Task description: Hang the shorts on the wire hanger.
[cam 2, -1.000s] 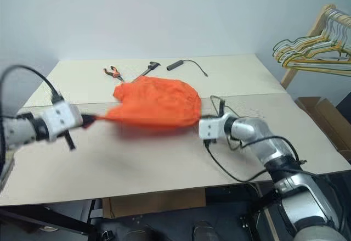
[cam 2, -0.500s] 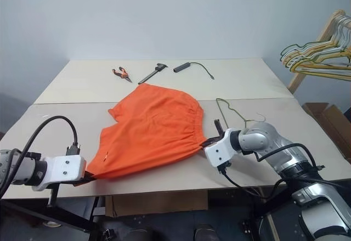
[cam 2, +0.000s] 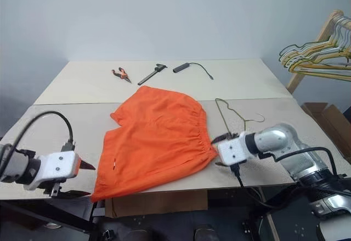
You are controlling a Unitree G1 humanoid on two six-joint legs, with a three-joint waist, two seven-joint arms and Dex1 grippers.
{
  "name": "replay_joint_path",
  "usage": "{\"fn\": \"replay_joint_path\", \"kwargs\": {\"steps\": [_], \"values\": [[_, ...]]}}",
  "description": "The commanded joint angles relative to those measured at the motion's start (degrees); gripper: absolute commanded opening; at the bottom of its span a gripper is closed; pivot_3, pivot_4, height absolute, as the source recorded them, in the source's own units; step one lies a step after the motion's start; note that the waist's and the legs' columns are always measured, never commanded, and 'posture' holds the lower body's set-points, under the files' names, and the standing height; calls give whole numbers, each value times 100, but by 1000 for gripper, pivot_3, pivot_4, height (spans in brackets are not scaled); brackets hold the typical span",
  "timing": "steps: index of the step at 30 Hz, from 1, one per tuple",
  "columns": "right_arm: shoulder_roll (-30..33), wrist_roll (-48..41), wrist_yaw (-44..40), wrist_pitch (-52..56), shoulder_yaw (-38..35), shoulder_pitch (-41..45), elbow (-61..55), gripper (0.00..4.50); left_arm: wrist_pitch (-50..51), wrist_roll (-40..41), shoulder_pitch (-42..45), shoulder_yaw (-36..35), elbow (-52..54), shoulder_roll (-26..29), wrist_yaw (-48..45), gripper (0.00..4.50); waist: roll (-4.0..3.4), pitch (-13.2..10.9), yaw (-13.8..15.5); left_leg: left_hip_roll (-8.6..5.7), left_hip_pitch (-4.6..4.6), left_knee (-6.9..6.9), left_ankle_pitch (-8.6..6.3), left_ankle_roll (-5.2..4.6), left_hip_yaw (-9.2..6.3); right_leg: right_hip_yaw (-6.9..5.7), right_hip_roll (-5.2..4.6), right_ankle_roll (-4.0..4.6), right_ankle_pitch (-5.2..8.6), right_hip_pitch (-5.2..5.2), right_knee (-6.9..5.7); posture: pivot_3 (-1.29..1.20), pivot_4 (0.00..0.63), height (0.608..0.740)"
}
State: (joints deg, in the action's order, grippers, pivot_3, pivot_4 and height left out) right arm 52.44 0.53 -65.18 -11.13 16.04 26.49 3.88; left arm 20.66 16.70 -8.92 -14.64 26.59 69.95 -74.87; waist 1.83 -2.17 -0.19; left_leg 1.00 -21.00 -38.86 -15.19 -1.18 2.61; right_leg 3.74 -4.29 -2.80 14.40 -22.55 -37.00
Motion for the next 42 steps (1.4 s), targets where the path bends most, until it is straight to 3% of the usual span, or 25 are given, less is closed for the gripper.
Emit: {"fn": "replay_joint_path", "kwargs": {"steps": [1, 5, 9, 14, 24, 28, 37, 42], "values": [[-467, 44, 1046, 2004, -608, 470, 342, 3994, 189, 398, 574, -70, 87, -291, 308, 4483, 0, 0, -3, -1, 1, 1, 0, 0, 0, 0, 0, 0, 0, 1, 0, 68, 0, 740], [-1210, 122, 2171, 4006, -987, 907, 916, 3994, 223, 407, 1118, 235, 91, -776, 775, 4483, 1, 1, 7, -2, -3, 1, 0, 1, -3, 0, 5, 0, -1, -3, -2, 55, 0, 740], [-1773, -61, 2851, 5030, -1357, 1098, 1367, 3994, 281, 721, 1527, 369, 35, -1355, 1062, 4483, 1, 1, 36, -6, -26, 2, -2, 3, -5, -1, 3, -1, -1, -24, 0, 48, 0, 740], [-2180, -237, 3138, 5451, -1538, 1155, 1638, 3994, 289, 965, 1767, 482, -39, -1769, 1099, 4483, 1, 2, 10, -10, -54, -1, -2, 4, -9, 4, 0, -6, -5, -54, -4, 44, 0, 740], [-2210, -192, 2918, 5606, -1171, 1248, 2429, 3994, 121, 971, 1737, 649, -15, -1730, 935, 4483, 1, 3, -94, -10, -53, 0, -2, 3, -22, 5, 3, -7, -5, -54, -1, 51, 0, 740], [-2277, -100, 3032, 5588, -1122, 1305, 2754, 3115, 77, 1057, 1719, 627, 20, -1768, 897, 4500, 1, 3, -90, -9, -46, 0, -2, 4, -23, 6, 4, -7, -5, -47, -1, 54, 0, 740], [-2381, -17, 3131, 5600, -992, 1363, 3073, 92, -46, 1059, 1632, 641, 1, -1734, 861, 4500, 15, 14, -87, -8, -3, 1, -4, 3, -24, -2, 4, -8, -4, 8, 14, 58, 0, 740], [-2451, 38, 3460, 5464, -1126, 1352, 3001, 42, -55, 959, 1726, 682, -98, -1874, 1105, 4500, 37, 34, -87, -5, -3, 2, -5, 4, -36, -5, 6, -8, -4, 9, 16, 57, 0, 740]]}}
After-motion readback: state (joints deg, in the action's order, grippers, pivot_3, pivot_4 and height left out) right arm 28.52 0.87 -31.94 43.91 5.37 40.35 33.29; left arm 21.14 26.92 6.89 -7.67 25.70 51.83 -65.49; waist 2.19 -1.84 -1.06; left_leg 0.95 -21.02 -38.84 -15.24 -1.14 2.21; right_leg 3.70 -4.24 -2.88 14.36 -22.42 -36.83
